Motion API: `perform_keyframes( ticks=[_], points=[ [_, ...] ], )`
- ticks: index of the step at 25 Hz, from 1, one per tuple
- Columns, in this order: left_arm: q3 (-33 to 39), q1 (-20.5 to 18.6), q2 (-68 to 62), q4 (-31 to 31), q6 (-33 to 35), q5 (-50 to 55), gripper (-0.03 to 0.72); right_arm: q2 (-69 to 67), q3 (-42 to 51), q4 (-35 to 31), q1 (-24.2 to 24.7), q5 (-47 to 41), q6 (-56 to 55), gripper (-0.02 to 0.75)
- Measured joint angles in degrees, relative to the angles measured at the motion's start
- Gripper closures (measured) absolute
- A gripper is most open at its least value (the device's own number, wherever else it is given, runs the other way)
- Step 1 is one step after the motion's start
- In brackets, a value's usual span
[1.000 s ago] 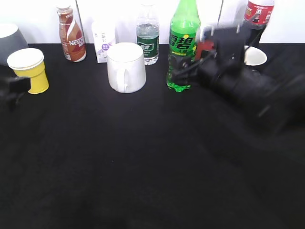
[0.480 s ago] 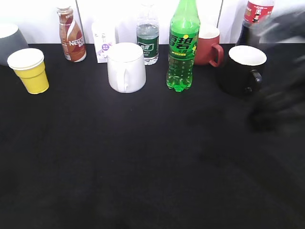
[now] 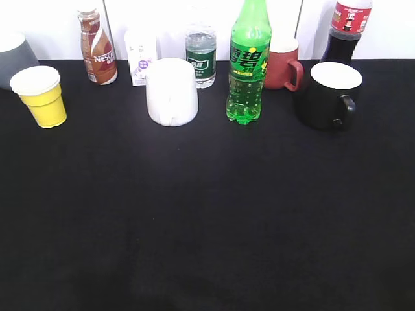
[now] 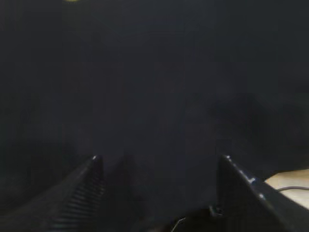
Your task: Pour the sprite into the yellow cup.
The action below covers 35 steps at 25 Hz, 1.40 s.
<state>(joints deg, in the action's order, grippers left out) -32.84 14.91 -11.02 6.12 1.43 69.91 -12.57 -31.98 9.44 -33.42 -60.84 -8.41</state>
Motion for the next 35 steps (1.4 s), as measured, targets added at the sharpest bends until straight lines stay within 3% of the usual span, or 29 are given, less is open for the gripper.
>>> perform_keyframes(
  ticks=[4,14,18,20,21,24,26,29,35],
  points=[
    [2.85,0.0,0.0,-3.52,0.0,-8.2,0.139,0.63,2.97,-0.22,0.0,0.95,0.0,0.15],
    [3.04,0.0,-0.11,-3.66,0.0,-8.86,0.125,0.63,2.97,-1.43,0.0,1.13,0.0,0.15],
    [3.04,0.0,-0.11,-3.66,0.0,-8.86,0.153,0.63,2.97,-1.48,0.0,1.13,0.0,0.15],
    [3.04,-1.76,0.16,-3.66,0.0,-8.86,0.158,0.63,2.97,-1.52,0.65,1.13,0.0,0.152],
    [3.04,-4.17,1.18,-3.66,0.0,-8.86,0.169,0.63,2.97,-1.58,3.48,1.13,0.0,0.152],
    [3.04,-12.31,6.57,-3.68,0.0,-8.88,0.206,0.75,2.97,-1.58,21.31,1.13,0.0,0.152],
    [3.04,-14.66,10.28,-3.68,0.0,-8.88,0.21,3.65,2.97,-1.58,29.2,1.13,0.0,0.152],
    [3.04,-15.31,11.44,-3.68,0.0,-8.88,0.21,12.06,2.97,-1.58,30.43,1.13,0.0,0.152],
    [3.04,-15.31,11.44,-3.72,0.0,-8.93,0.221,12.88,3.02,-1.51,30.43,1.12,0.0,0.152]
  ],
)
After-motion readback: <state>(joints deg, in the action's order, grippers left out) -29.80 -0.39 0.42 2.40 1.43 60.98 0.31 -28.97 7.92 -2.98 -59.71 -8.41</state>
